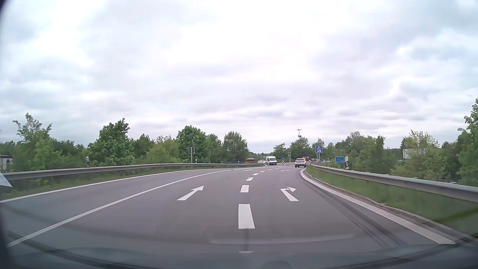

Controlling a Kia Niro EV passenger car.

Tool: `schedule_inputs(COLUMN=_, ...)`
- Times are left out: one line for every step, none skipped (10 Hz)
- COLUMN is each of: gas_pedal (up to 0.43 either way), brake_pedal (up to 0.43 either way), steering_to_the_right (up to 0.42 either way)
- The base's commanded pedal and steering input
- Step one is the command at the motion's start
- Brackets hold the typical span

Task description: Follow the waypoints while adhering to traffic rules and regulations

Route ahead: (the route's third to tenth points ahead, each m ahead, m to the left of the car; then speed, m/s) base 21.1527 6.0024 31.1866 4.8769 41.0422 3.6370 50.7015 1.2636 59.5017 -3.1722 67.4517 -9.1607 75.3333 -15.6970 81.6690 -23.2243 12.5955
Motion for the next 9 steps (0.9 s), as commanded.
schedule_inputs(gas_pedal=0.067, brake_pedal=0.0, steering_to_the_right=0.035)
schedule_inputs(gas_pedal=0.047, brake_pedal=0.0, steering_to_the_right=0.033)
schedule_inputs(gas_pedal=0.039, brake_pedal=0.0, steering_to_the_right=0.03)
schedule_inputs(gas_pedal=0.039, brake_pedal=0.0, steering_to_the_right=0.028)
schedule_inputs(gas_pedal=0.039, brake_pedal=0.0, steering_to_the_right=0.026)
schedule_inputs(gas_pedal=0.028, brake_pedal=0.0, steering_to_the_right=0.026)
schedule_inputs(gas_pedal=0.028, brake_pedal=0.0, steering_to_the_right=0.026)
schedule_inputs(gas_pedal=0.028, brake_pedal=0.0, steering_to_the_right=0.026)
schedule_inputs(gas_pedal=0.028, brake_pedal=0.0, steering_to_the_right=0.026)
